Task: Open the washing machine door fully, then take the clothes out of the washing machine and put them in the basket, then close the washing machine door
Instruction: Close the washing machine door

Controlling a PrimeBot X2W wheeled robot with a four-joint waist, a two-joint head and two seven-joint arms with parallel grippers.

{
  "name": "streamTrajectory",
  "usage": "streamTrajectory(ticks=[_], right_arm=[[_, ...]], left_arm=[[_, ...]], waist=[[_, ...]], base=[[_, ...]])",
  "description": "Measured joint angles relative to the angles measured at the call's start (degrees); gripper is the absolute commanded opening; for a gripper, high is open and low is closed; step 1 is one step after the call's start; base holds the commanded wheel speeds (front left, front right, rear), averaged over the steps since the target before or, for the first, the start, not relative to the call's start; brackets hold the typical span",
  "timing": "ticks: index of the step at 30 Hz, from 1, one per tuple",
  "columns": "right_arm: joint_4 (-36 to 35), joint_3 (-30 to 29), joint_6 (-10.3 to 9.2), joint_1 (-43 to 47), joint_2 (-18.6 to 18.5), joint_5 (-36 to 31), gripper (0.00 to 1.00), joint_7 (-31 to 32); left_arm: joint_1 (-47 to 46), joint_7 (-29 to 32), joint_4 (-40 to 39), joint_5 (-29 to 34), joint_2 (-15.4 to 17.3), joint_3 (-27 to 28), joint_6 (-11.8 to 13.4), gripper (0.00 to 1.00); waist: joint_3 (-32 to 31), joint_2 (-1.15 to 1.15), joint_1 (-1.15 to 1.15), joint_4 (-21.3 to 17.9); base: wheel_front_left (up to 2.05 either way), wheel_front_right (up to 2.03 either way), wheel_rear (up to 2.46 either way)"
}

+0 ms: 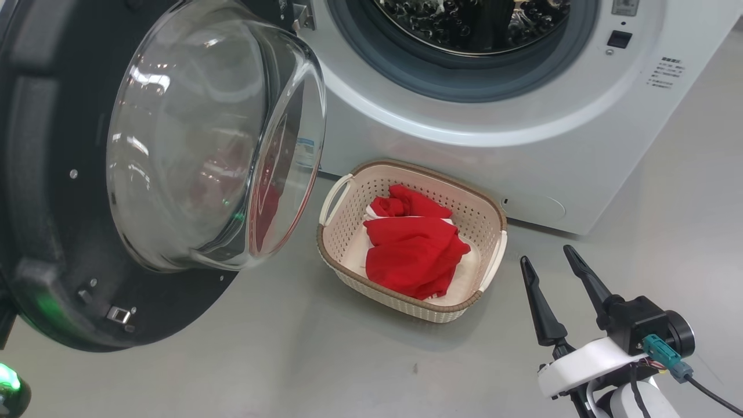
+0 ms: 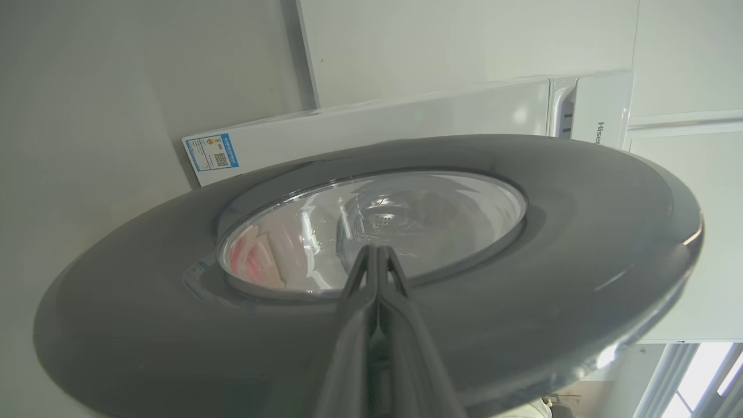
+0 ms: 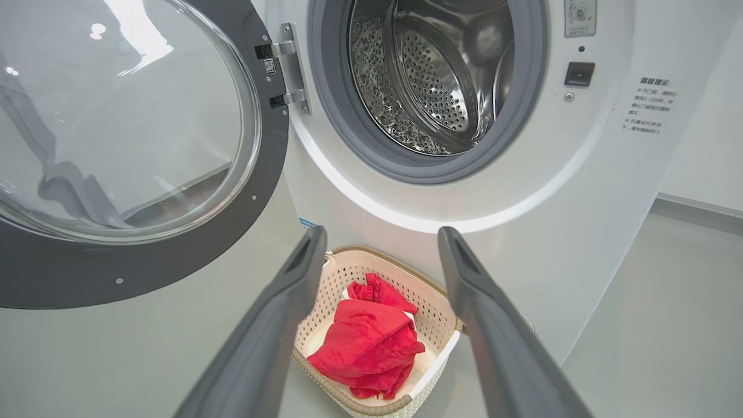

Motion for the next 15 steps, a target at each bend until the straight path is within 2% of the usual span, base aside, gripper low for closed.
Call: streamTrajectory(ticks=[15], right_arm=[[0.5,0.4,-0.09,-1.1,1.0,0.6,1.0,-1.0]], left_arm=[[5.5,3.0,-7.9,-1.0,-2.3,0.7,-0.5,0.0]], waist=[[-0.1,0.0,0.0,-5.5]], base=[[0.0,0.0,0.0]])
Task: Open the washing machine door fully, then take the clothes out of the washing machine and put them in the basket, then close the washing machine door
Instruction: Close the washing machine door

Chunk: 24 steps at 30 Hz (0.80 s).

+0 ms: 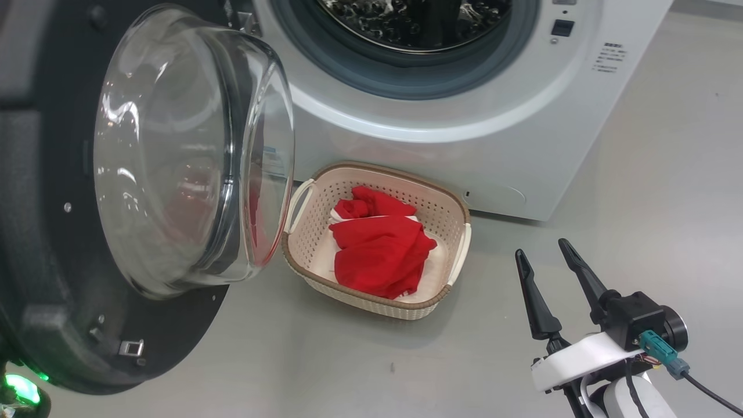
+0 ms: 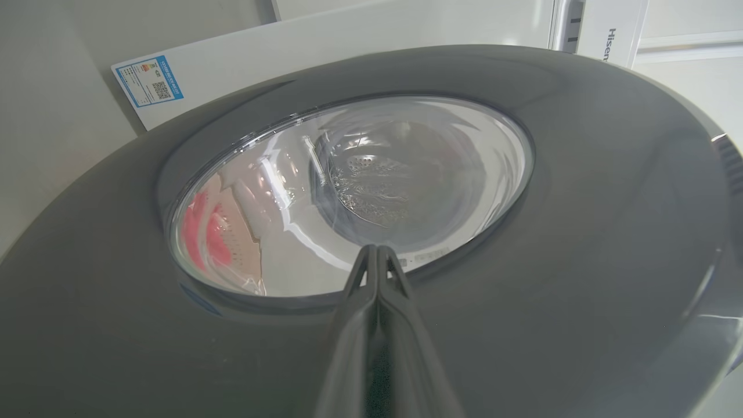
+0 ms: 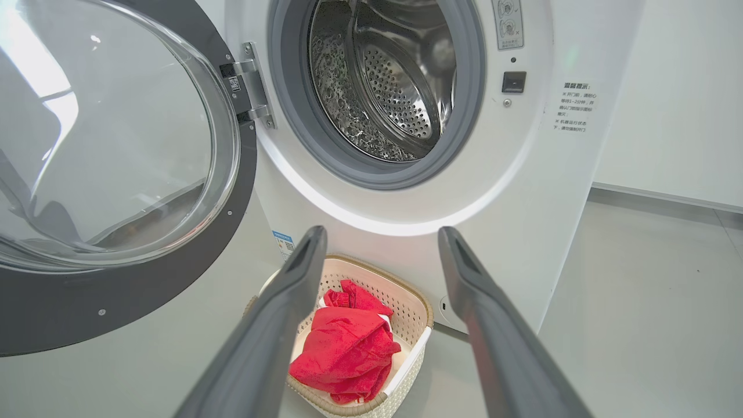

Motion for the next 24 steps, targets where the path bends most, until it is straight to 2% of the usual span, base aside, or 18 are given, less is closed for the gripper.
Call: streamTrajectory(ticks=[17,24], right_arm=[[1.0,0.4,-0.08,-0.5,0.6,0.5,1.0,-0.5],[1.3,0.8,-0.09,-1.2,0.7,0.9,1.0,-0.6]], left_arm=[[4.3,3.0,-9.0,-0.9,-4.4,-1.2,0.0,0.0],[4.7,4.0,-11.6,-0.9,-6.7,-3.5,0.0,0.0]], waist=[[-0.1,0.0,0.0,-7.2],[0.1,0.0,0.0,-10.0]], base=[[0.0,0.0,0.0],[0.0,0.0,0.0]])
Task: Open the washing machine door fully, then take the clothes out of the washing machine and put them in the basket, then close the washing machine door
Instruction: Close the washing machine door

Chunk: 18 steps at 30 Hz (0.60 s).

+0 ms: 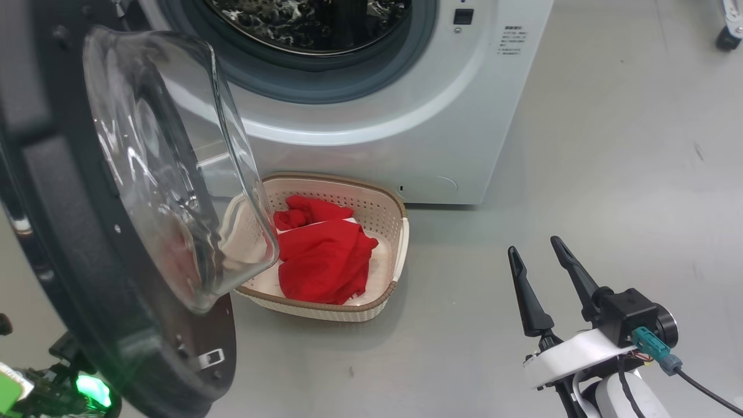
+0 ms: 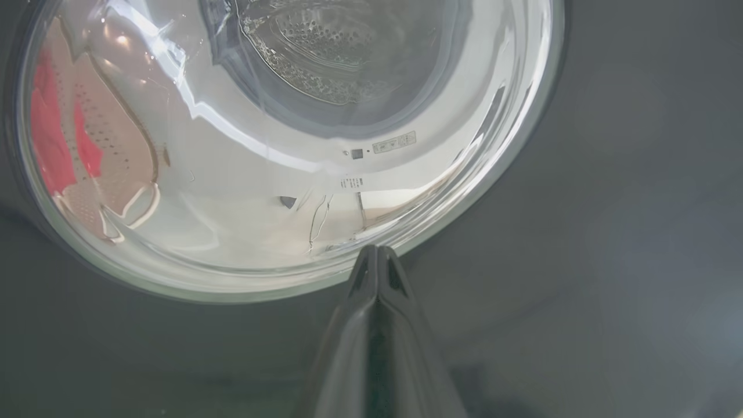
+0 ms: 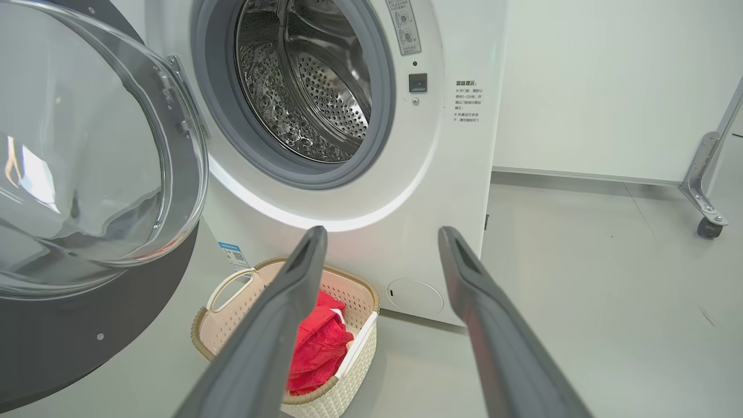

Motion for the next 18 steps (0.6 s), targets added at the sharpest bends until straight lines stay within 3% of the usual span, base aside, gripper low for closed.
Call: streamTrajectory(ticks=[18], right_arm=[[0.7,1.1,0.0,-1.2,0.3,1.0,1.0,0.0]], left_arm=[[-0.3,0.4,-2.4,1.5,-4.4,-4.5,0.0,0.0]], waist=[[1.8,0.0,0.0,-7.8]], base=[[0.0,0.0,0.0]])
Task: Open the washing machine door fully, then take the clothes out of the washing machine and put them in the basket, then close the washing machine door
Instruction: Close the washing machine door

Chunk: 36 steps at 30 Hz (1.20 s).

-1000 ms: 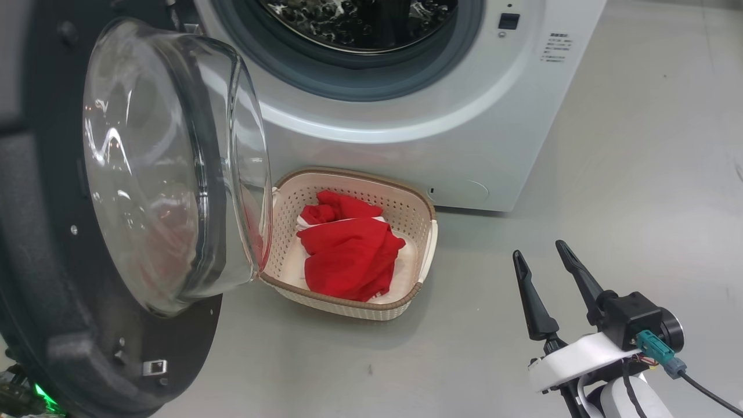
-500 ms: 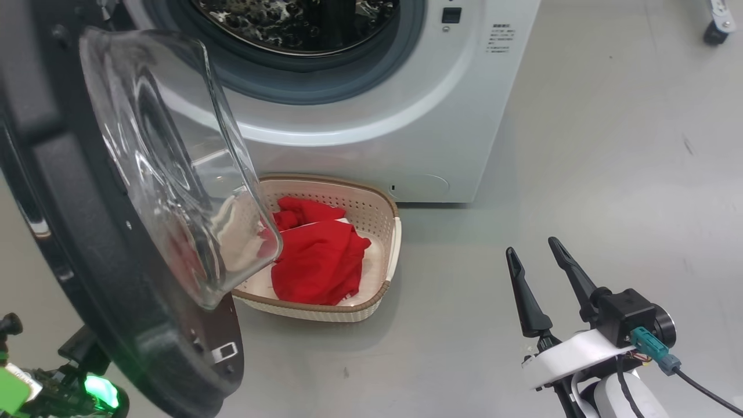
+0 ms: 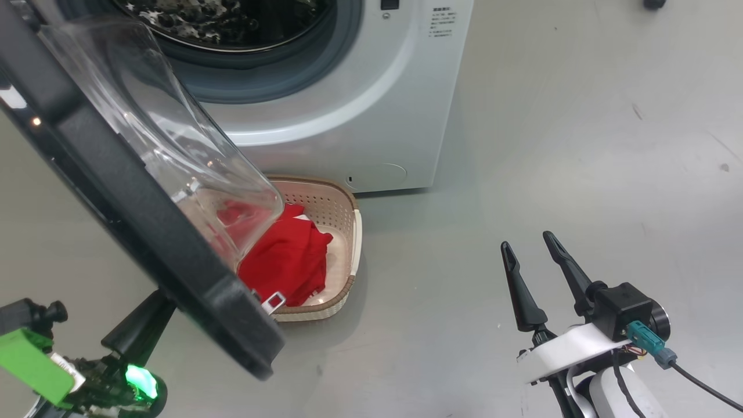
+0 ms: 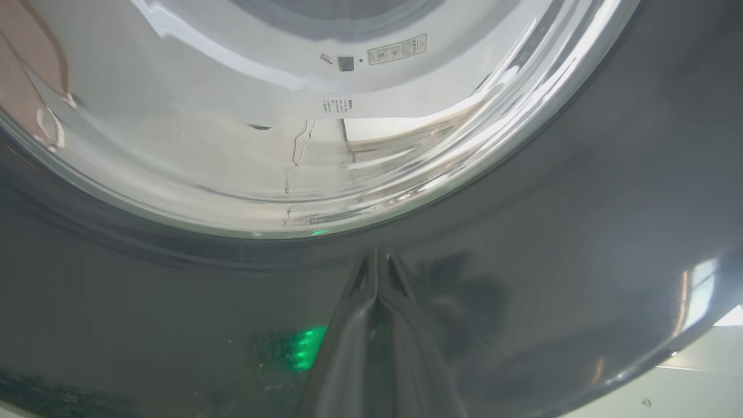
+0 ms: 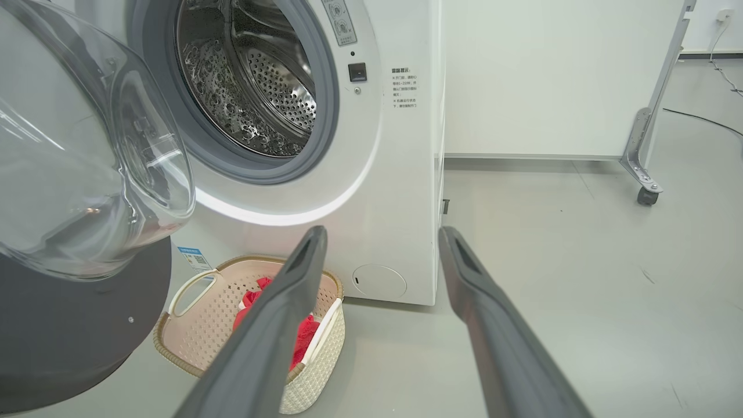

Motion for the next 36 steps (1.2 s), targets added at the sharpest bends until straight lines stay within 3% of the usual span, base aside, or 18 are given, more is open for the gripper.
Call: streamTrajectory(ticks=[19,36], right_arm=[[-0.4,-0.5,-0.42,-1.4,0.2,0.6,1.0,-0.2],[-1.3,0.8,-0.34,-3.8,0.4,1.8,1.0,-0.4]], left_arm=[[-10.1,-6.5,4.6,5.9,-3.2,-5.5,0.0,0.0],[-22.3,-15.2,10.9,12.2,-3.4,-9.4,0.0,0.0]], waist=[[2.3,0.0,0.0,-4.5],[5.8,0.0,0.0,-7.4]], base=[[0.0,0.0,0.0],[0.0,0.0,0.0]])
